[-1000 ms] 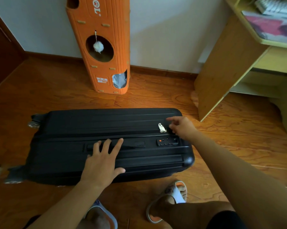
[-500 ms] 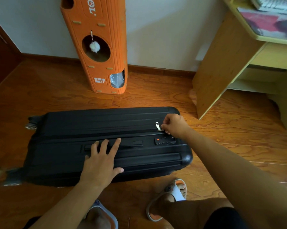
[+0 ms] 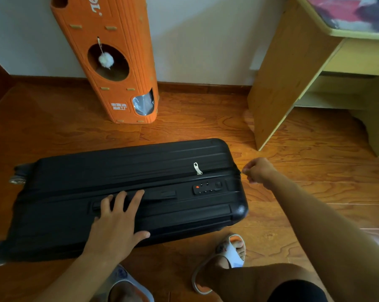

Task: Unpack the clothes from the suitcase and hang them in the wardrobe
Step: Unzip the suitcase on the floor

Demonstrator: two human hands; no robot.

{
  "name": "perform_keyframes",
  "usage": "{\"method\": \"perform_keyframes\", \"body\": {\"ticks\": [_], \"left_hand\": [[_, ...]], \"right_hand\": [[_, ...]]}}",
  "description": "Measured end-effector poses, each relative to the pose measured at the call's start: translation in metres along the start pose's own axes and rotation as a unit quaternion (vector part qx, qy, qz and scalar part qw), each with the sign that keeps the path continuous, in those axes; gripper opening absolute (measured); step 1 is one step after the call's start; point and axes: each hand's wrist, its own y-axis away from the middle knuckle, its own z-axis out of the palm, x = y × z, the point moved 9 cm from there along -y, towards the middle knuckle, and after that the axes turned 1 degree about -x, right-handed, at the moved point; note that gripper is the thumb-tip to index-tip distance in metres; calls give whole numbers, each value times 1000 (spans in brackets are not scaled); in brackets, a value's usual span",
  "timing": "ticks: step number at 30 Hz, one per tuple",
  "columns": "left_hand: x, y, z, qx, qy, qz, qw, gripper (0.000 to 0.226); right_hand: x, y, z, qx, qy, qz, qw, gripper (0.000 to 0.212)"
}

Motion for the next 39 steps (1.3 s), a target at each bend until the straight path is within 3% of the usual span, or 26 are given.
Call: {"method": "perform_keyframes", "body": {"ticks": [6, 11, 14, 17, 20, 22, 25, 31, 35, 37, 38, 39], "left_hand": [[5, -17, -7, -47, -42, -13, 998, 116], [9, -22, -7, -75, -55, -19, 995, 115], [7, -21, -7, -80, -49, -21, 995, 115], [7, -19, -9, -72, -40, -21, 996, 115], [6, -13, -9, -61, -26, -25, 997, 113], [7, -9, -11, -44, -19, -29, 998, 113], [8, -3, -13, -26, -23, -34, 999, 113], [15, 36, 4, -16, -20, -33, 999, 112], [13, 73, 30, 6, 35, -40, 999, 107], [0, 103, 44, 41, 131, -136, 981, 92], [-17, 123, 47, 70, 217, -242, 943, 88], [-38, 146, 61, 89, 332, -368, 864, 90]], "right_hand": [[45, -53, 55, -85, -24, 9, 996, 17], [67, -79, 88, -76, 25, 36, 996, 22], [53, -74, 68, -59, 25, 37, 997, 21], [5, -49, 14, 76, 0, -63, 995, 24], [-57, 11, 9, 88, 18, -219, 971, 23], [-80, 51, 31, 65, 92, -297, 948, 36], [-63, 84, 77, 3, 240, -281, 929, 75], [-22, 127, 84, -29, 331, -261, 906, 114], [0, 163, 90, -19, 355, -243, 902, 119], [15, 180, 93, -10, 365, -231, 902, 119], [24, 188, 96, -7, 371, -223, 901, 119], [32, 195, 100, -4, 373, -215, 903, 119]]}}
